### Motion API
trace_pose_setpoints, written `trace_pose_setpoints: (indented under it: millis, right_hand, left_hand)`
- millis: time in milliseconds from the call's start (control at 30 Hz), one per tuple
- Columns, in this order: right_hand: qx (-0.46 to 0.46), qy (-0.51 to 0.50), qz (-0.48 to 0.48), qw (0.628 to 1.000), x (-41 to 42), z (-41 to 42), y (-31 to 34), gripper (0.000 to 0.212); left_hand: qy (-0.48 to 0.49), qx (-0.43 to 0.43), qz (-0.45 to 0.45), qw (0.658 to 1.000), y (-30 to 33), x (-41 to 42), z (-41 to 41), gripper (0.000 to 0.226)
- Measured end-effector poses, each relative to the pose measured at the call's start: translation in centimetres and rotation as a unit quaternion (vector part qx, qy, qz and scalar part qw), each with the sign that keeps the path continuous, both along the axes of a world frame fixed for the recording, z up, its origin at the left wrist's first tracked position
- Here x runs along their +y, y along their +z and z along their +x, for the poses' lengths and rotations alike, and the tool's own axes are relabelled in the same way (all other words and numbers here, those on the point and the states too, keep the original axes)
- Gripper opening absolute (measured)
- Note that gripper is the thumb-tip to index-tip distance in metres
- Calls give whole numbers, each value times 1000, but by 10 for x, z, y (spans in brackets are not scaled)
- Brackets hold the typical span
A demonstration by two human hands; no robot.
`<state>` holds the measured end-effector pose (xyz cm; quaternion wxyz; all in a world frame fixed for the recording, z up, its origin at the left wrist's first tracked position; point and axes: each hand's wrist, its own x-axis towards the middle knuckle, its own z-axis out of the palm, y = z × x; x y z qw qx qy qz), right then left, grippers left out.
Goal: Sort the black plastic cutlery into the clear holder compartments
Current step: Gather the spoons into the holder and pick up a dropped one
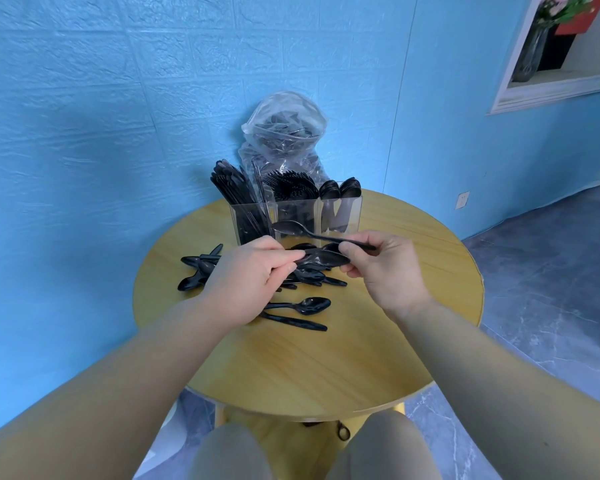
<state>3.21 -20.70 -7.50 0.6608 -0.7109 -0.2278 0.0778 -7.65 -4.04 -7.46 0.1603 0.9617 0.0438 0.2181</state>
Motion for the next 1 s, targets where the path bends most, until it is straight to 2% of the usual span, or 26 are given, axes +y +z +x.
trace_pose_setpoints:
  millis: [167,267,433,600,767,867,933,1000]
  right_hand:
    - [9,-17,-9,1000,-5,5,-4,16]
    - [-40,-45,-33,998,-11,9,-3,20]
    - [-92,-44,-51,993,-17,11,3,8]
    - [-113,59,-96,987,-11,7,9,11]
    - [-8,49,2,999,-5,7,12,9]
    - [50,49,45,996,2,6,12,9]
    - [44,49,48,997,3,5,14,7]
    - [-10,43,4,999,2,9,15,12]
  left_hand:
    - [49,26,3,998,1,3,0,32]
    - [96,18,12,995,3,6,0,28]
    - [176,-9,18,984,10,8,3,24]
    - [143,-11,45,989,20,3,9,36]
    - [117,82,84,986,10,8,10,26]
    - [101,90,87,987,6,2,9,24]
    - [95,78,68,990,7,-1,8,30]
    - [102,64,52,991,10,1,8,36]
